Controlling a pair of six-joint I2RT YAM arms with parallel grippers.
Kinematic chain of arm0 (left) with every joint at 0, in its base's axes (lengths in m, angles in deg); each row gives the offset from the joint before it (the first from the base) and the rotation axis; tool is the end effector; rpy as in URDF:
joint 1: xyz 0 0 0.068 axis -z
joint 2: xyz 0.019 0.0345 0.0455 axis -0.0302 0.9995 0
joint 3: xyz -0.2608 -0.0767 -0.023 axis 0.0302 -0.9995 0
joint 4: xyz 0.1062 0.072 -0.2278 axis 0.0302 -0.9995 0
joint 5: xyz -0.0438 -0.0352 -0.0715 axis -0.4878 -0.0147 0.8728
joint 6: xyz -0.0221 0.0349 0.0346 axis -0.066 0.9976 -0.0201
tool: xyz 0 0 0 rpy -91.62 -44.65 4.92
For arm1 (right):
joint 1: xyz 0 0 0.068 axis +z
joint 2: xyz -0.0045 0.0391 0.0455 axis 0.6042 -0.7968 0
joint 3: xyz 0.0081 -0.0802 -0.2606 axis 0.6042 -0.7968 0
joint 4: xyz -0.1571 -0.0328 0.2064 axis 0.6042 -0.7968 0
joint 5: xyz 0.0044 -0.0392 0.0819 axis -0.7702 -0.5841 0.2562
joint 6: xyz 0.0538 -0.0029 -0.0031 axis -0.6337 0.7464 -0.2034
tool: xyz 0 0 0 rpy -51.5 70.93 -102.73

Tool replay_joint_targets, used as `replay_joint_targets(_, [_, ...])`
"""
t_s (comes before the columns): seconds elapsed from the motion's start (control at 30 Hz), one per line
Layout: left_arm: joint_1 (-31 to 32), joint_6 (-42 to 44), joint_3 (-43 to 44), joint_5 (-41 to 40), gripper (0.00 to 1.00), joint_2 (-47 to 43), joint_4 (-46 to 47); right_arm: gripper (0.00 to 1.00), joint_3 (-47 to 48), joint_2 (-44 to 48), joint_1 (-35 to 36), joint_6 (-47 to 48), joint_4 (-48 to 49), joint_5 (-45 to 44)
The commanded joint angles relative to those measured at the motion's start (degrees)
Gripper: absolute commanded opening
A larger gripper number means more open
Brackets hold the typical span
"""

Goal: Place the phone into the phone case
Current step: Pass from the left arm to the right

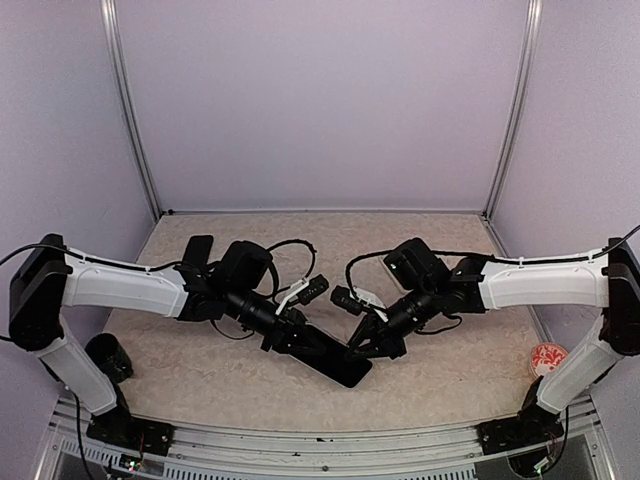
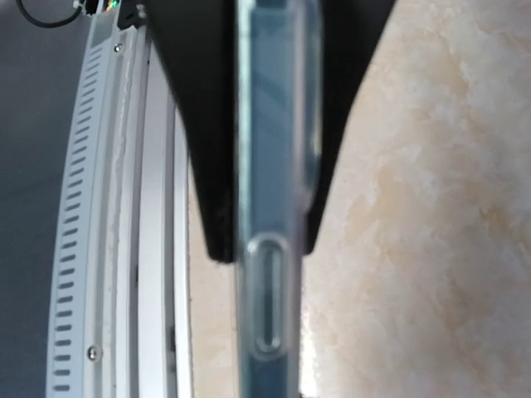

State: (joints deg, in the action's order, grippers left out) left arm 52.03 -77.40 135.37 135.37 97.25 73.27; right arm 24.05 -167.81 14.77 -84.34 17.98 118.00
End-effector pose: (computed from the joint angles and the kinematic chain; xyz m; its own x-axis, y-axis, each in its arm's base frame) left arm 0.1918 -0.2722 0.2028 -0.4491 0.4883 -0.7483 0.8614 0.0143 -0.5077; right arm 0.1725 0.2576 0.2181 -0.3905 -0.6203 -0.6802 -0.8966 0.0887 0.4338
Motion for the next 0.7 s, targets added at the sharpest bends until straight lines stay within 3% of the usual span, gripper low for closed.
replay_joint_targets(0.0, [-0.76,-2.1,0.88,-1.23,0.17,-1.66,4.35,0.0,0.95,0.62,0.12,-0.17,0.66,2.01])
replay_joint_targets(0.1, [-1.68,-3.98,-0.35,-1.23,0.32,-2.67,6.91,0.0,0.1,2.34,-0.38,-0.99,2.42,1.81])
replay_joint_targets(0.33, [-5.3,-15.57,-4.98,-2.84,0.56,-5.07,18.57,0.0,-2.25,6.56,-1.33,-3.7,6.93,-4.07])
replay_joint_targets(0.53, [-4.79,-25.13,-5.93,-15.26,0.8,-7.47,20.23,0.0,-4.16,10.68,-1.5,-5.45,10.41,-15.64])
replay_joint_targets(0.67, [-3.48,-30.19,-4.9,-21.59,0.88,-8.52,19.22,0.0,-4.97,12.57,-1.56,-7.52,12.78,-21.78])
